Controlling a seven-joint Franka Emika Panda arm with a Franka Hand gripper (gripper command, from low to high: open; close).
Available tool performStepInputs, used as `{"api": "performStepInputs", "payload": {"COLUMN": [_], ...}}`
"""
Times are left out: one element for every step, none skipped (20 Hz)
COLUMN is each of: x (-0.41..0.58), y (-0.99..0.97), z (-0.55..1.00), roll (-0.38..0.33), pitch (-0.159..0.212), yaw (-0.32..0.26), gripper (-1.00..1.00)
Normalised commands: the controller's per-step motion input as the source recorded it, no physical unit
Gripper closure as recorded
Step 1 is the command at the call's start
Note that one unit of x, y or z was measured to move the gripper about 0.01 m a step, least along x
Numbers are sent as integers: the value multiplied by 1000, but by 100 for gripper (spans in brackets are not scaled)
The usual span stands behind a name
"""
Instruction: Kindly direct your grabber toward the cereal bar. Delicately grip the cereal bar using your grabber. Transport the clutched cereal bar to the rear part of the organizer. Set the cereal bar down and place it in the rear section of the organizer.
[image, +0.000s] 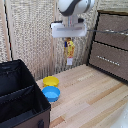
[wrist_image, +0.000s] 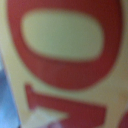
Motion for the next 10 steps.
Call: {"api": "performStepInputs", "payload": {"x": [-66, -51, -43, -29, -20, -6, 0, 0, 0, 0], "y": [277, 274, 226, 214, 226, 220, 240, 303, 409, 500], "z": [849, 866, 809, 757, 751, 731, 729, 691, 640, 583], "roll": [44, 11, 5, 0, 0, 0, 0, 0, 0, 0], "pitch": [-73, -86, -81, -86, -89, -81, -86, -87, -94, -104], "yaw": [-224, -246, -275, -296, -299, -303, -303, -290, -265, -242], "gripper": [100, 100, 100, 100, 100, 100, 100, 100, 100, 100]}}
